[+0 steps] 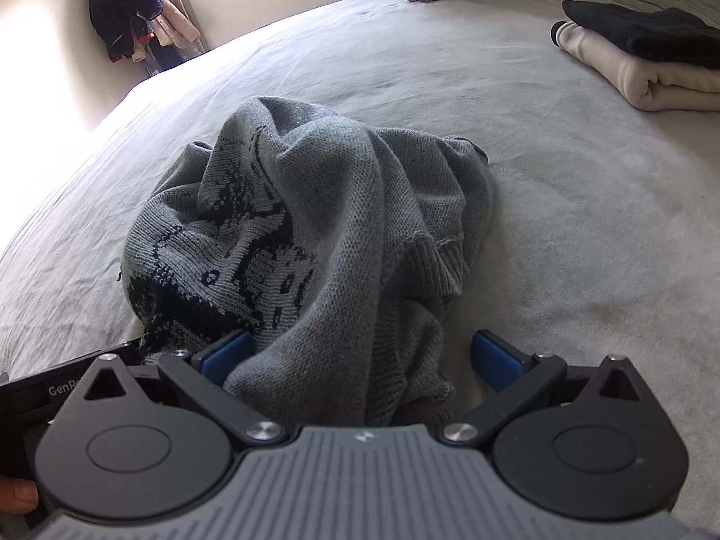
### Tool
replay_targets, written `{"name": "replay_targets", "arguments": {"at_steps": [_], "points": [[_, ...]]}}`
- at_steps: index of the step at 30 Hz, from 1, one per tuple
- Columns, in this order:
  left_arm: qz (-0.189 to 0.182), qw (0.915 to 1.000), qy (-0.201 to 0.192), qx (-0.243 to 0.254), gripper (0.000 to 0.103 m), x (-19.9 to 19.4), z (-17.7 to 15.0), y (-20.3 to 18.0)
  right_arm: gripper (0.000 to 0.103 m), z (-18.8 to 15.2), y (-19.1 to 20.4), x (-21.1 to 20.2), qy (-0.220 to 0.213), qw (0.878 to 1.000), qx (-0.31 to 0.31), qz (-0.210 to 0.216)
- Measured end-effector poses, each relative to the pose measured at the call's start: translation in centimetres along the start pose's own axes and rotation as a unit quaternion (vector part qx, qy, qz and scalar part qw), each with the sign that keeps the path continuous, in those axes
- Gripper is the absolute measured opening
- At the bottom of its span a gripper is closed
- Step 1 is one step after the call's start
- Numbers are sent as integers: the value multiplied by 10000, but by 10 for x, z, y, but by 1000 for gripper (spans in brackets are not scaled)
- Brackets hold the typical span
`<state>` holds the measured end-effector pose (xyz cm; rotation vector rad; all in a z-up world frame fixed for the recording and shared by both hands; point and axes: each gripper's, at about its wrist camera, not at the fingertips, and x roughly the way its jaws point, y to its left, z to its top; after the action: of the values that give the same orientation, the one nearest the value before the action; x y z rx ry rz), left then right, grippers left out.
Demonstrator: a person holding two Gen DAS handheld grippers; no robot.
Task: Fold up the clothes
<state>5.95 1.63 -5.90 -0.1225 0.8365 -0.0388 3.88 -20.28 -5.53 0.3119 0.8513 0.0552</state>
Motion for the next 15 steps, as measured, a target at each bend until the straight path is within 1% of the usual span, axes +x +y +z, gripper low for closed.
{"name": "replay_targets", "arguments": {"at_steps": [2,5,6,8,11,13,15], "points": [[-49,9999,-26,-106,103,-2,2,3,103,-1,2,-1,-45,10000,3,-13],[-148,9984,-50,-539,103,-6,6,11,103,1,2,-9,-67,9998,166,26],[-188,9971,-43,-730,103,-7,7,15,103,2,1,-13,-68,9996,266,41],[-315,9929,12,-1151,103,-9,11,24,103,2,4,-23,-177,9994,259,173],[-639,9875,77,-1440,102,-9,15,34,103,2,8,-37,-345,9984,241,373],[-838,9831,21,-1628,102,-12,15,39,103,2,10,-47,-457,9974,230,507],[-875,9810,-62,-1733,101,-14,16,41,99,2,13,-57,-568,9961,218,640]]}}
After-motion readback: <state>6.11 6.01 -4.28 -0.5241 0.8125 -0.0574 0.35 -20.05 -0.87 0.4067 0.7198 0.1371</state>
